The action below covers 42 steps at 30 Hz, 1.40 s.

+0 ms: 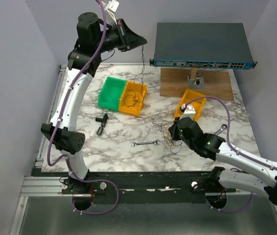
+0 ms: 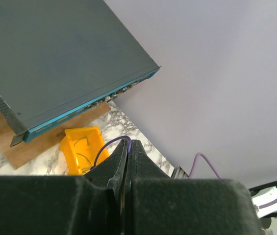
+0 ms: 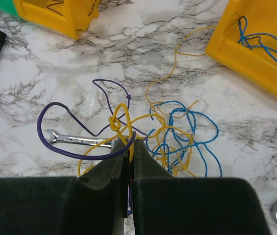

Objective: Untangle the cables

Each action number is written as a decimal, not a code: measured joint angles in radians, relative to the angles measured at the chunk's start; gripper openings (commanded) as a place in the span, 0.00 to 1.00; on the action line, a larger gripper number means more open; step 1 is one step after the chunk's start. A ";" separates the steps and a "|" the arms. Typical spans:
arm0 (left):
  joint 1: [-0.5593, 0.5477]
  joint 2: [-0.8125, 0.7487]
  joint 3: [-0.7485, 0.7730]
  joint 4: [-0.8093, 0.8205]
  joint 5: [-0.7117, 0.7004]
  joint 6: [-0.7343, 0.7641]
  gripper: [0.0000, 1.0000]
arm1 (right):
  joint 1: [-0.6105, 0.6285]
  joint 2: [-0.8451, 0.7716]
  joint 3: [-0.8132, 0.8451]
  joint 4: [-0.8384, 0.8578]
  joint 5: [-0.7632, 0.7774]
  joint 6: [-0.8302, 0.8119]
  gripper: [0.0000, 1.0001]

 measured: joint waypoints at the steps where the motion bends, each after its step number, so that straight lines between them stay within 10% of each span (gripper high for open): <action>1: 0.001 -0.002 0.006 0.001 0.005 0.000 0.00 | 0.000 0.000 0.000 0.000 0.000 0.000 0.01; 42: 0.185 -0.022 -0.054 -0.009 0.019 0.009 0.00 | 0.000 -0.018 0.000 -0.003 0.000 0.003 0.01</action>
